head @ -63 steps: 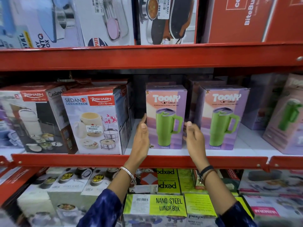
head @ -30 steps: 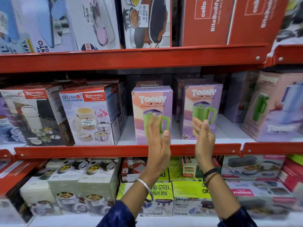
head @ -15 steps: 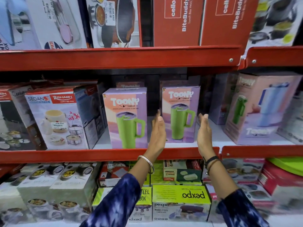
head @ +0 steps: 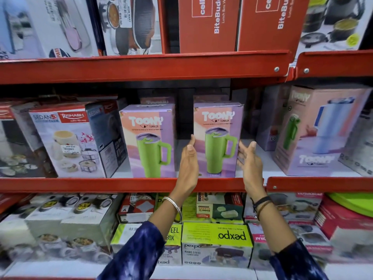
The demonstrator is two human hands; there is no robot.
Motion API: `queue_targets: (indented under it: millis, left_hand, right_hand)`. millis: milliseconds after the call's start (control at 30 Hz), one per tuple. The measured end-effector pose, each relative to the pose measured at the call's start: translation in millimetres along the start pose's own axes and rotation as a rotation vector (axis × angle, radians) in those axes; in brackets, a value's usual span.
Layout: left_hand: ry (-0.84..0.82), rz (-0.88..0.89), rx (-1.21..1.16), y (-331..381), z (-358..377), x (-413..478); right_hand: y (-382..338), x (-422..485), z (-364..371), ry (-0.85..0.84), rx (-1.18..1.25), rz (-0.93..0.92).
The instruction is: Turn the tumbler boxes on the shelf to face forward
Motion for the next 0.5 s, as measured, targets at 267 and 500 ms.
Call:
queue_targets:
  millis: [267, 500]
  left_hand:
    - [-0.02, -0.034, -0.052, 7.6, -2.4, -25.1]
    - [-0.03, -0.038, -0.054, 6.9, -2.3, -28.3]
  right_hand:
    - [-12.2, -21.7, -9.3, -0.038, -0.015, -0.009]
    - [-14.0, -31.2, -7.8, -0.068, -0.098, -0.027]
Point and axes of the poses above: each hand's wrist, its own x-axis towards the middle knuckle, its own z-axis out of the palm, y = z × x, the point moved 6 cm from there along x, towards the middle knuckle, and after that the axes turned 3 degrees about -z, right-handed, at the moved point
